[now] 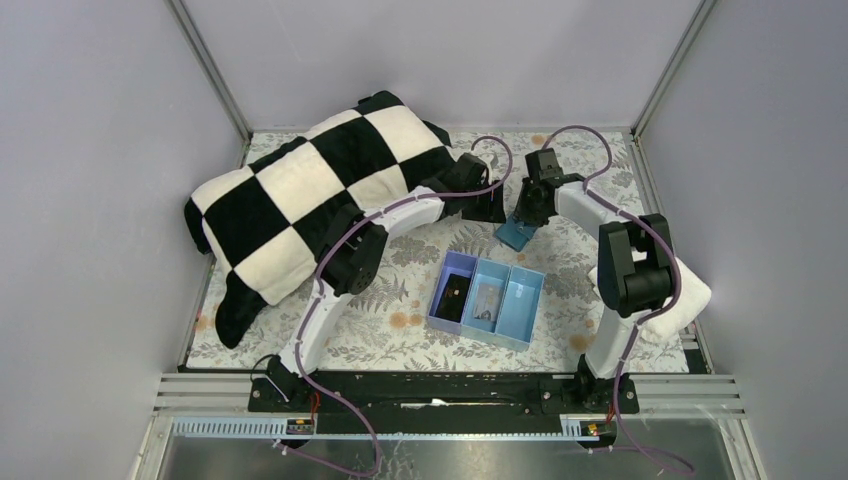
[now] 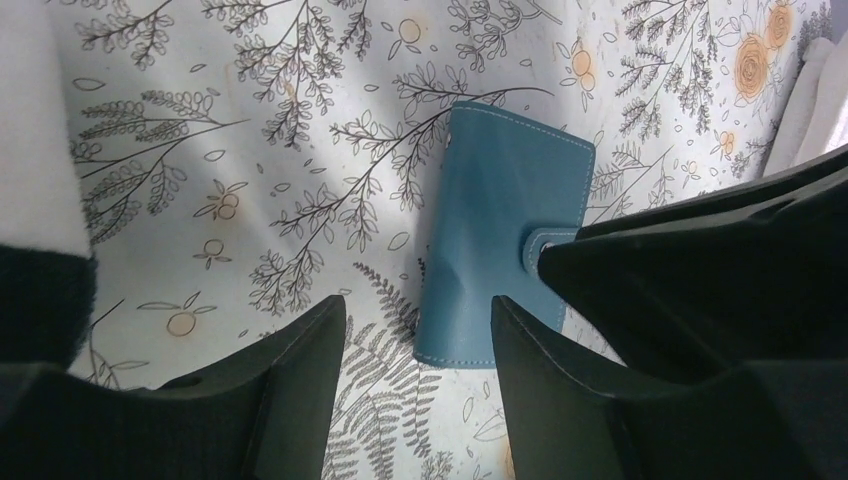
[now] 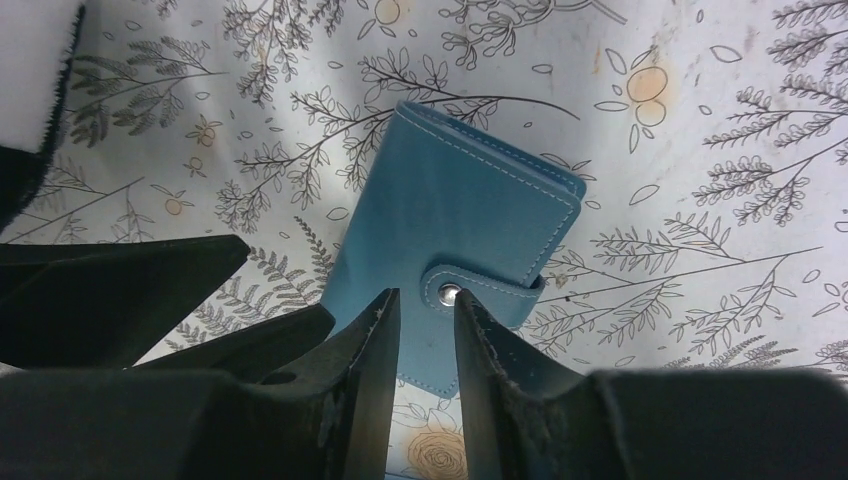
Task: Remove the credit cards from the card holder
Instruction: Open the card holder at the center of the board.
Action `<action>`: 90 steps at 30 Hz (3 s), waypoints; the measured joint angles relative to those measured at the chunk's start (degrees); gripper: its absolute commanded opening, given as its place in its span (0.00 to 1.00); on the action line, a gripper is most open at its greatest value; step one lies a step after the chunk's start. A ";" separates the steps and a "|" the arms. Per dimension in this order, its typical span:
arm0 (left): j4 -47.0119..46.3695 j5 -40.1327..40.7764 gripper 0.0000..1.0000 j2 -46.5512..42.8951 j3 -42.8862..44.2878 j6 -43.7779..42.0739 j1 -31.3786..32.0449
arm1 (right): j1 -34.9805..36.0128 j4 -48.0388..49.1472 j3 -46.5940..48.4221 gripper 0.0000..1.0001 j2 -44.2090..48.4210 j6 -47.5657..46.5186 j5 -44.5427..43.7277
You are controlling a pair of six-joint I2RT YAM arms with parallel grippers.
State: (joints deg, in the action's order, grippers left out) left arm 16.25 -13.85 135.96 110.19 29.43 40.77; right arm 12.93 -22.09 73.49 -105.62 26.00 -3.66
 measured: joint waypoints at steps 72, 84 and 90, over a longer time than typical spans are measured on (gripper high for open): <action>13.35 -11.91 0.84 -5.84 3.23 -5.46 -7.76 | -16.02 18.82 -19.15 0.00 16.24 1.03 15.76; 11.50 -15.43 0.85 -5.84 1.68 -5.14 -6.21 | -15.82 7.19 -18.60 0.58 14.08 0.57 2.47; 9.03 -18.18 0.86 -5.84 1.62 -3.69 -5.55 | -15.76 6.91 -18.25 0.59 22.64 1.99 2.56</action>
State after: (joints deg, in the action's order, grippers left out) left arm 25.28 -32.03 130.13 111.81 25.74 35.22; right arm -2.83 -15.18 55.24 -82.98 27.99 -1.10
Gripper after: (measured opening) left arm 0.855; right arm 0.591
